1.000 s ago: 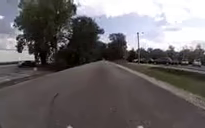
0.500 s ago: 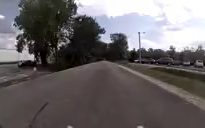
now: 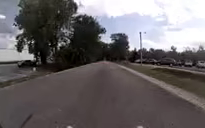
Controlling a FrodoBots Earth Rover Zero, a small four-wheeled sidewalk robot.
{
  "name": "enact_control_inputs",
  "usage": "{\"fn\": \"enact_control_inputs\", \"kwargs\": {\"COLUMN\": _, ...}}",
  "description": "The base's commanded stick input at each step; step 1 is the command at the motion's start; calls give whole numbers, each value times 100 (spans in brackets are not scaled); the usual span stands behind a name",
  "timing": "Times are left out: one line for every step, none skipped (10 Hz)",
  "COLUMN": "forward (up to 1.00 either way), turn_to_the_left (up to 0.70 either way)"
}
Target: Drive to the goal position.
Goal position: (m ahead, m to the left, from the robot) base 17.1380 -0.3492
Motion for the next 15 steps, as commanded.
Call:
{"fn": "enact_control_inputs", "kwargs": {"forward": 70, "turn_to_the_left": 0}}
{"fn": "enact_control_inputs", "kwargs": {"forward": 70, "turn_to_the_left": 0}}
{"fn": "enact_control_inputs", "kwargs": {"forward": 70, "turn_to_the_left": 0}}
{"fn": "enact_control_inputs", "kwargs": {"forward": 70, "turn_to_the_left": 0}}
{"fn": "enact_control_inputs", "kwargs": {"forward": 70, "turn_to_the_left": 0}}
{"fn": "enact_control_inputs", "kwargs": {"forward": 70, "turn_to_the_left": 0}}
{"fn": "enact_control_inputs", "kwargs": {"forward": 70, "turn_to_the_left": 0}}
{"fn": "enact_control_inputs", "kwargs": {"forward": 70, "turn_to_the_left": 0}}
{"fn": "enact_control_inputs", "kwargs": {"forward": 70, "turn_to_the_left": 0}}
{"fn": "enact_control_inputs", "kwargs": {"forward": 70, "turn_to_the_left": 0}}
{"fn": "enact_control_inputs", "kwargs": {"forward": 70, "turn_to_the_left": 0}}
{"fn": "enact_control_inputs", "kwargs": {"forward": 70, "turn_to_the_left": 0}}
{"fn": "enact_control_inputs", "kwargs": {"forward": 70, "turn_to_the_left": 0}}
{"fn": "enact_control_inputs", "kwargs": {"forward": 70, "turn_to_the_left": 0}}
{"fn": "enact_control_inputs", "kwargs": {"forward": 70, "turn_to_the_left": 0}}
